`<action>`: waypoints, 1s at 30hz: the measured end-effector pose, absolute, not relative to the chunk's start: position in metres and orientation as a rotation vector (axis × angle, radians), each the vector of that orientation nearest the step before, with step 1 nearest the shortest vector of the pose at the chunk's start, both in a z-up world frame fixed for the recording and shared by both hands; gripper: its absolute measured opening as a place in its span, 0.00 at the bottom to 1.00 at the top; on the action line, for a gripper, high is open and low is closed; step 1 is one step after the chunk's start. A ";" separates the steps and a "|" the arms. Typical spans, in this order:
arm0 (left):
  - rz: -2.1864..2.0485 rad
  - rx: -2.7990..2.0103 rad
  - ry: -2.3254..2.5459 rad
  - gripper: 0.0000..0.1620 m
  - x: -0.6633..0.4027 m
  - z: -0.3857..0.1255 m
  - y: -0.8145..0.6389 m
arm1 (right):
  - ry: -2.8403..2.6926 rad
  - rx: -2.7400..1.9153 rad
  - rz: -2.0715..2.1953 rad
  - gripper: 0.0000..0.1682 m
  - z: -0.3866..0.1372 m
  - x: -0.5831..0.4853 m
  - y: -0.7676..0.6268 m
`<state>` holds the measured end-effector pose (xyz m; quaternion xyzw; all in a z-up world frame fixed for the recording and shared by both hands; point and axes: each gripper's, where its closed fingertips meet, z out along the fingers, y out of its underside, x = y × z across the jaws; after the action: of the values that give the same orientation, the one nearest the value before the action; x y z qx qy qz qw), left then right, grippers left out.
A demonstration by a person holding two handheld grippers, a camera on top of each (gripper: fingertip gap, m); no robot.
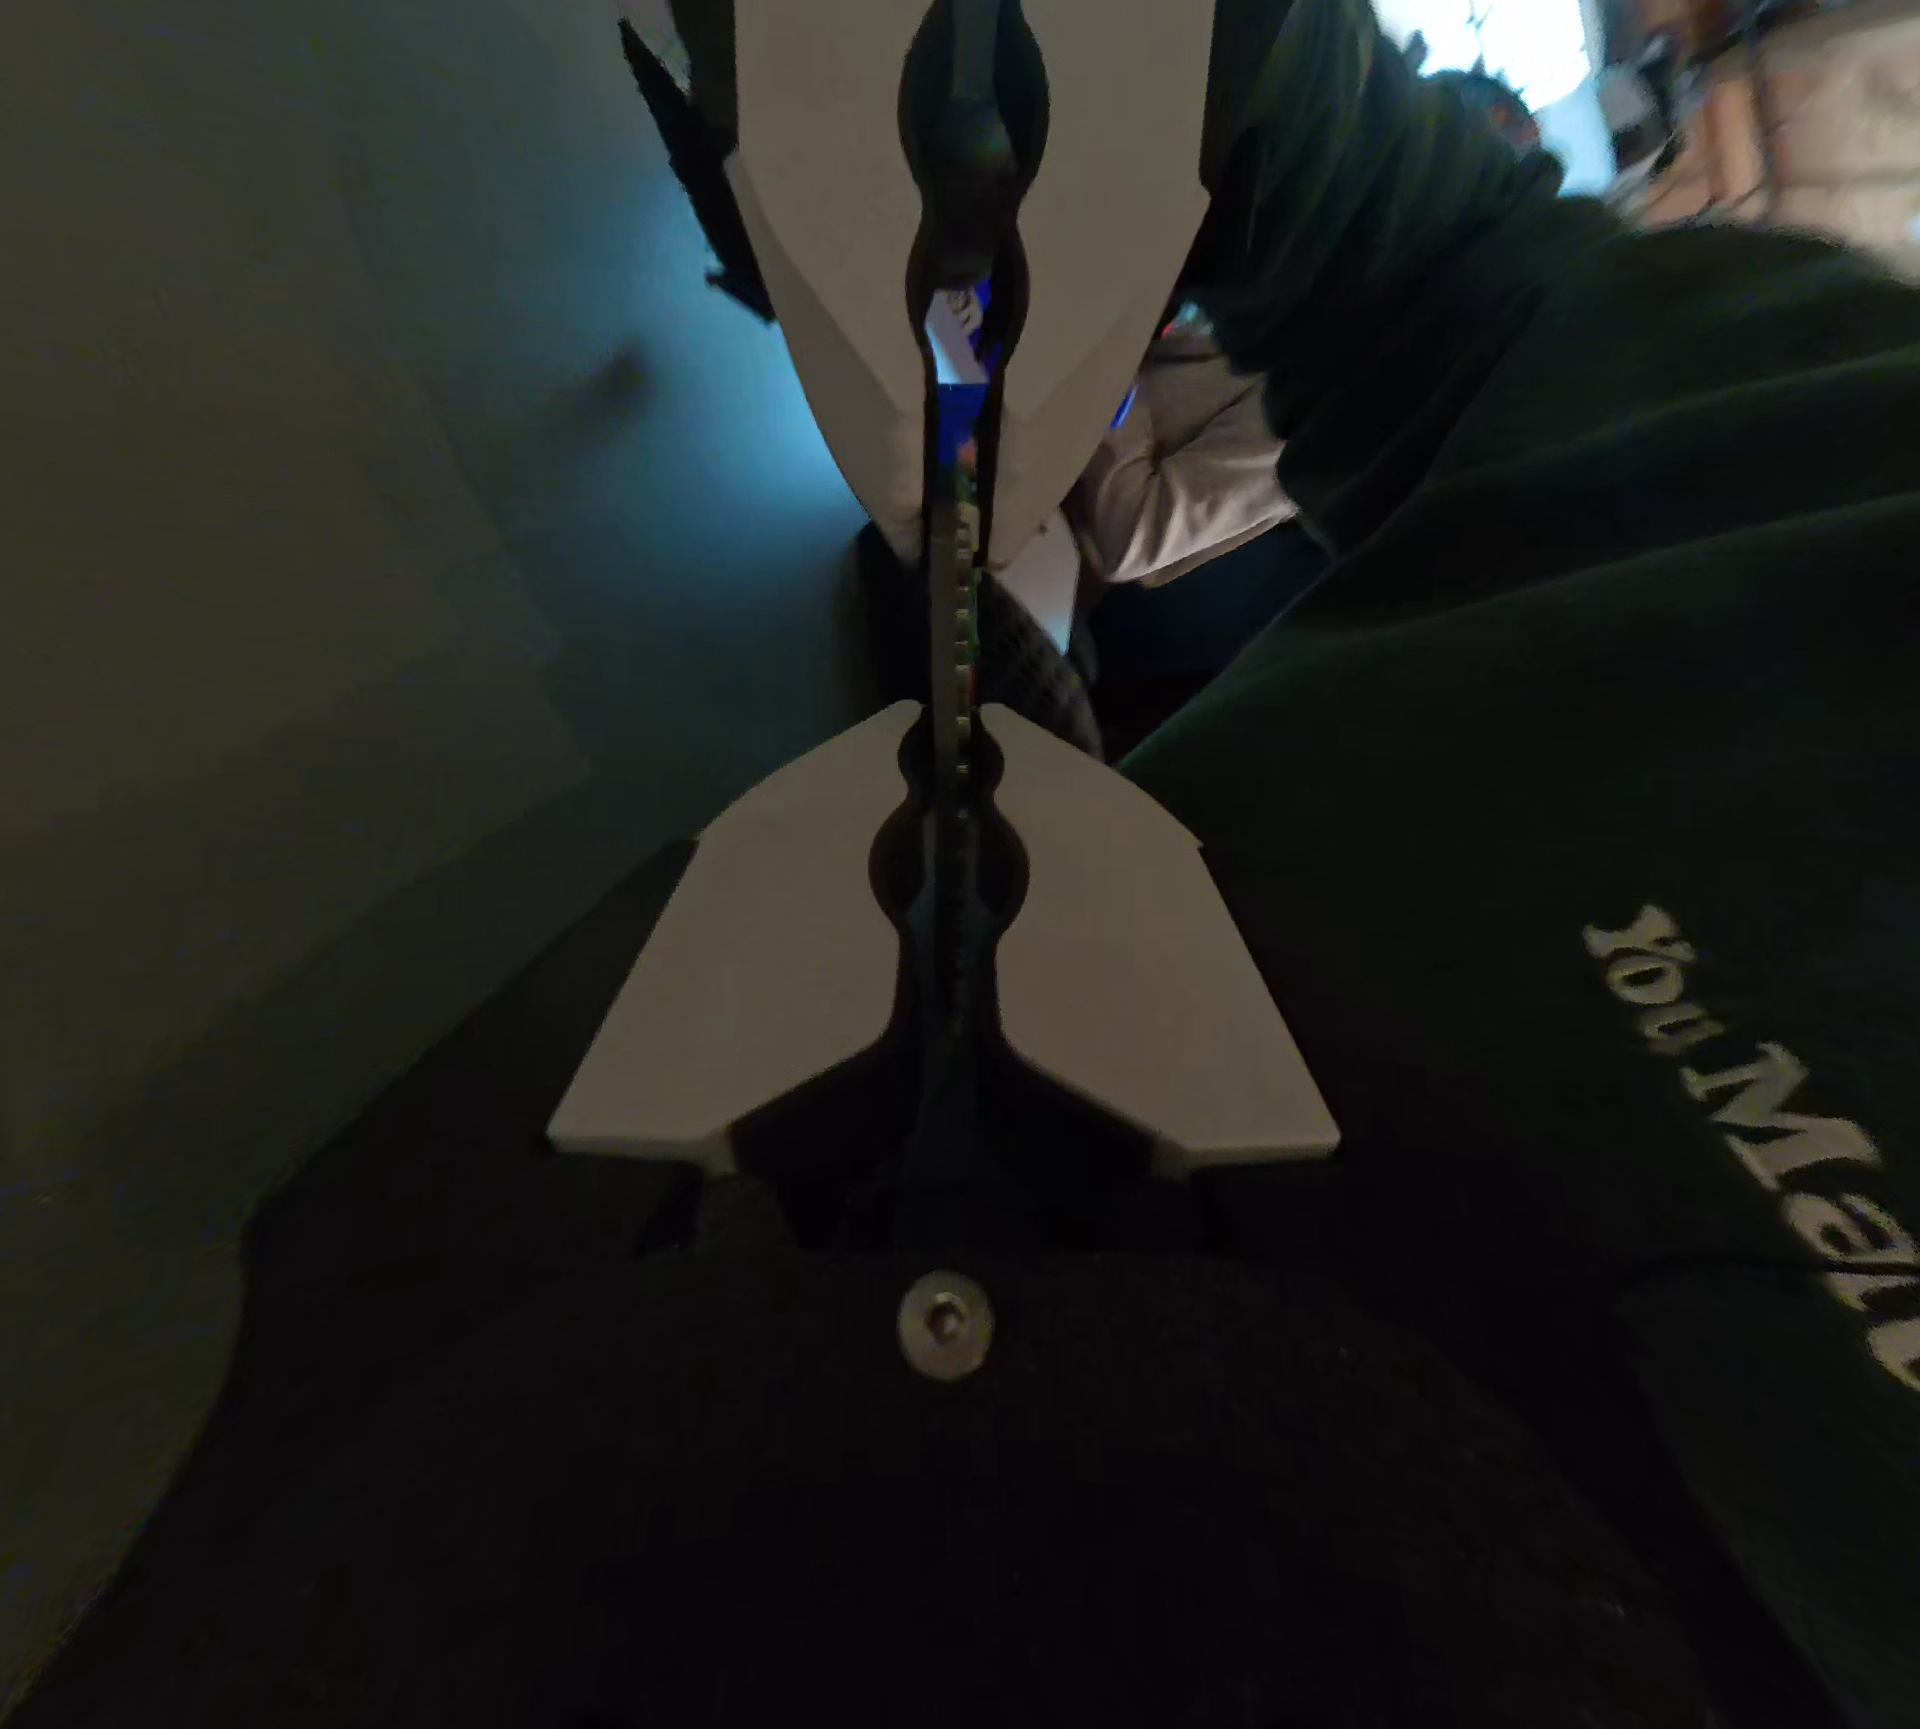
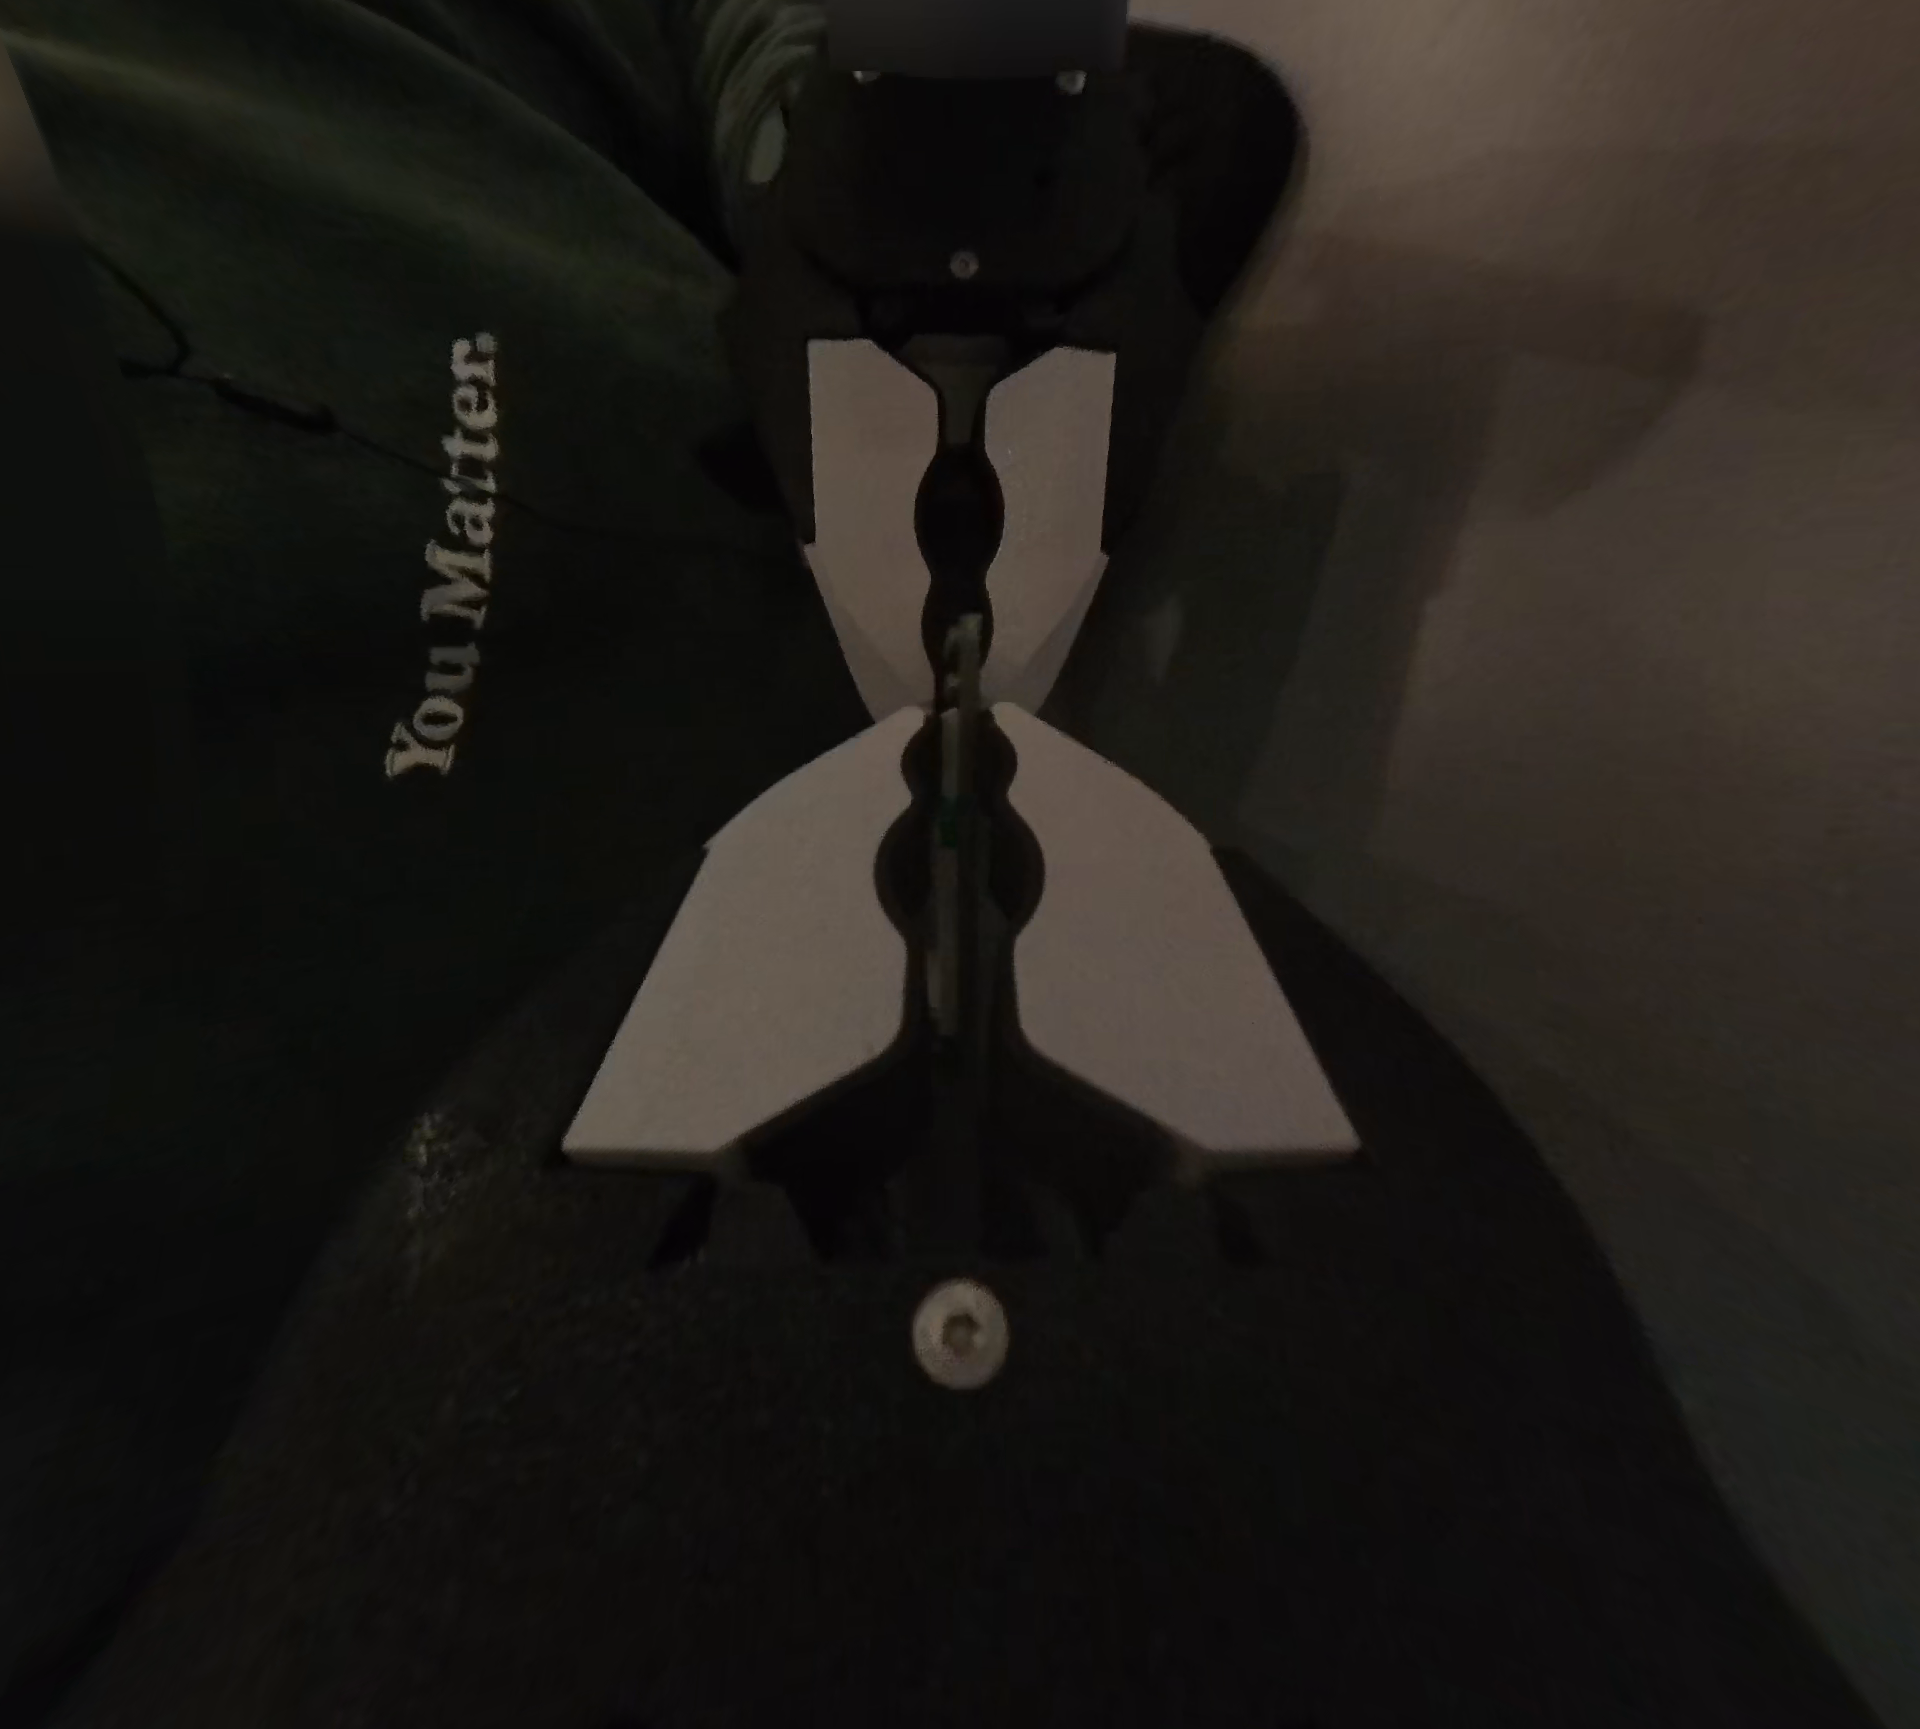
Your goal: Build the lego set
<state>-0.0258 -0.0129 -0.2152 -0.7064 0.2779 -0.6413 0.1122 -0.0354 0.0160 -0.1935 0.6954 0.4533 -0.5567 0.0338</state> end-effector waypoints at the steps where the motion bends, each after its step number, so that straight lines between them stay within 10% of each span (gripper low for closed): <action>1: -1.912 -2.069 0.783 0.03 -0.027 -0.213 -0.010 | 1.376 2.154 -1.734 0.04 -0.192 -0.037 0.019; 20: -2.157 -2.038 0.540 0.03 -0.029 -0.196 0.016 | 2.118 2.940 -1.241 0.19 -0.179 0.034 0.036; 30: -2.184 -2.032 0.526 0.03 -0.027 -0.195 0.017 | 2.211 2.919 -1.186 0.11 -0.184 0.031 0.037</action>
<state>-0.0275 0.0166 -0.1945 -0.6697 0.1734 -0.7199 0.0562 0.0307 0.0365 -0.1843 0.7115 0.5388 -0.2889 -0.3465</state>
